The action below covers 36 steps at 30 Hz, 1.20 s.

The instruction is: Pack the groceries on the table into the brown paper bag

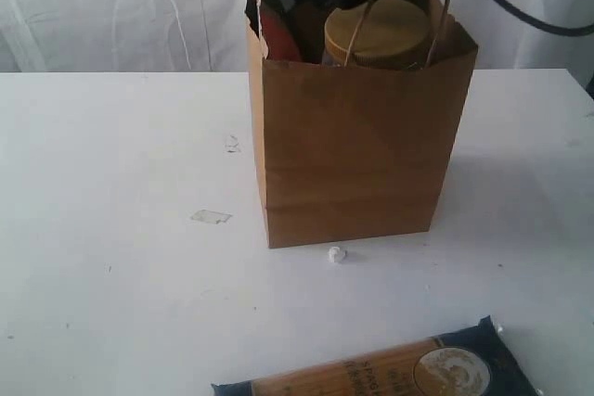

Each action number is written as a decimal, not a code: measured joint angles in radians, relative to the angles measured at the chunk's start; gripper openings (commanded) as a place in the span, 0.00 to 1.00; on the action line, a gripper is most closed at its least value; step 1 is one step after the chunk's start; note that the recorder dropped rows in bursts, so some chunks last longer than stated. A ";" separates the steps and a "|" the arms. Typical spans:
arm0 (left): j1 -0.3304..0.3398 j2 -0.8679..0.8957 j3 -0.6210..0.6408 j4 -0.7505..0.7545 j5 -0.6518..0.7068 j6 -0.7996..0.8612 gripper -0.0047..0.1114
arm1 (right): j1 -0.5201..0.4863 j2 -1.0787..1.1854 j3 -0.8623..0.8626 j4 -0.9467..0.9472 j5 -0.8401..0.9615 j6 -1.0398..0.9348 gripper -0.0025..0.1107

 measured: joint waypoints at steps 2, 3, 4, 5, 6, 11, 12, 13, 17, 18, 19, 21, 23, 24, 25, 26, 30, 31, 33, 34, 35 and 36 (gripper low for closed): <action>0.000 0.000 0.000 0.000 0.000 0.000 0.04 | 0.000 -0.023 0.000 0.026 0.000 0.000 0.25; 0.000 0.000 0.000 0.000 0.000 0.000 0.04 | 0.000 -0.038 0.000 0.031 0.000 0.000 0.25; 0.000 0.000 0.000 0.000 0.000 0.000 0.04 | 0.000 -0.054 0.000 0.040 0.000 0.000 0.24; 0.000 0.000 0.000 0.000 0.000 0.000 0.04 | 0.000 -0.071 0.000 0.047 0.002 0.000 0.23; 0.000 0.000 0.000 0.000 0.000 0.000 0.04 | 0.000 -0.088 0.000 0.052 0.004 0.000 0.22; 0.000 0.000 0.000 0.000 0.000 0.000 0.04 | 0.000 -0.171 0.000 0.062 0.042 0.000 0.09; 0.000 0.000 0.000 0.000 0.000 0.000 0.04 | 0.000 -0.183 0.000 0.064 0.055 0.000 0.06; 0.000 0.000 0.000 0.000 0.000 0.000 0.04 | 0.000 -0.197 0.000 0.065 0.067 0.000 0.02; 0.000 0.000 0.000 0.000 0.000 0.000 0.04 | 0.000 -0.245 0.000 0.066 0.090 0.000 0.02; 0.000 0.000 0.000 0.000 0.000 0.000 0.04 | 0.000 -0.257 0.000 0.066 0.090 0.000 0.02; 0.000 0.000 0.000 0.000 0.000 0.000 0.04 | 0.000 -0.271 0.006 0.066 0.090 0.000 0.02; 0.000 0.000 0.000 0.000 0.000 0.000 0.04 | 0.000 -0.300 0.030 0.067 0.092 0.000 0.02; 0.000 0.000 0.000 0.000 0.000 0.000 0.04 | 0.000 -0.335 0.073 0.068 0.092 0.000 0.02; 0.000 0.000 0.000 0.000 0.000 0.000 0.04 | 0.000 -0.350 0.103 0.068 0.090 0.006 0.02; 0.000 0.000 0.000 0.000 0.000 0.000 0.04 | 0.000 -0.370 0.141 0.068 0.081 0.022 0.02; 0.000 0.000 0.000 0.000 0.000 0.000 0.04 | 0.000 -0.393 0.186 0.068 0.060 0.042 0.02; 0.000 0.000 0.000 0.000 0.000 0.000 0.04 | 0.000 -0.497 0.395 0.075 -0.079 0.077 0.02; 0.000 0.000 0.000 0.000 0.000 0.000 0.04 | 0.000 -0.527 0.459 0.077 -0.116 0.082 0.02; 0.000 0.000 0.000 0.000 0.000 0.000 0.04 | 0.002 -0.584 0.584 0.077 -0.176 0.094 0.02; 0.000 0.000 0.000 0.000 0.000 0.000 0.04 | 0.004 -0.603 0.644 0.077 -0.192 0.097 0.02; 0.000 0.000 0.000 0.000 0.000 0.000 0.04 | 0.005 -0.634 0.751 0.079 -0.207 0.103 0.02; 0.000 0.000 0.000 0.000 0.000 0.000 0.04 | 0.005 -0.640 0.790 0.079 -0.207 0.106 0.02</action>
